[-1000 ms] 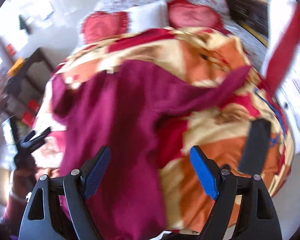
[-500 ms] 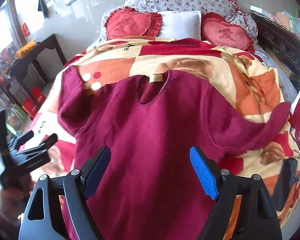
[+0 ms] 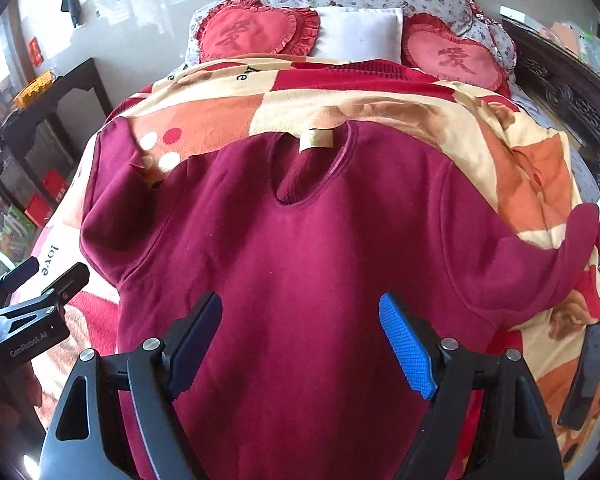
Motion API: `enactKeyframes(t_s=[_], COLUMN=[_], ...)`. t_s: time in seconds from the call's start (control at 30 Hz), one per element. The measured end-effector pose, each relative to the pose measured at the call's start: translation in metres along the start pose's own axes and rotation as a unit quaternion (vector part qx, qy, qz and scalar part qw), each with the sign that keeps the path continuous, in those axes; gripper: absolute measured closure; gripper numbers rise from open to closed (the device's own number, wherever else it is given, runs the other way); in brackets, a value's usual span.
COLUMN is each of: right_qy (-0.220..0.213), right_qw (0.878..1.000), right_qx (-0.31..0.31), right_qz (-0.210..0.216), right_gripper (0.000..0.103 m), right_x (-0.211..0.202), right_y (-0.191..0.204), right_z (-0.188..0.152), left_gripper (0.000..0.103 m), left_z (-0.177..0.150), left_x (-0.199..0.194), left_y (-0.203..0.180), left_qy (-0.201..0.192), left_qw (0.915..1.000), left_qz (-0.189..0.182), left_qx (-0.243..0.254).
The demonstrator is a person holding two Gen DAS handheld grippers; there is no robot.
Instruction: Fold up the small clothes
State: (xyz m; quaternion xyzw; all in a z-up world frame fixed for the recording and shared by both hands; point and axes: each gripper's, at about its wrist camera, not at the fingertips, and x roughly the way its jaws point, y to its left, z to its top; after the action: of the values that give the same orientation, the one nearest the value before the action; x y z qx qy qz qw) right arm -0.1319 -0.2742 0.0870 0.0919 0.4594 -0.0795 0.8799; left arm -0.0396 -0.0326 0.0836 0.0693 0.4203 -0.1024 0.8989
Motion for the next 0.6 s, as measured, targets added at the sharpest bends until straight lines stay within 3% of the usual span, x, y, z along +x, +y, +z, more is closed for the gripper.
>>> enactKeyframes(t_s=[0.6], right_qy=[0.016], right_qw=[1.0], right_qx=[-0.005], right_qz=[0.023], right_gripper=[0.039], right_x=[0.032], right_y=[0.032], right_z=[0.018], left_gripper=[0.0], left_z=[0.035], left_x=[0.037], left_y=[0.033], left_qy=[0.007], left_qw=[0.9994], left_qz=[0.02], left_qx=[-0.027])
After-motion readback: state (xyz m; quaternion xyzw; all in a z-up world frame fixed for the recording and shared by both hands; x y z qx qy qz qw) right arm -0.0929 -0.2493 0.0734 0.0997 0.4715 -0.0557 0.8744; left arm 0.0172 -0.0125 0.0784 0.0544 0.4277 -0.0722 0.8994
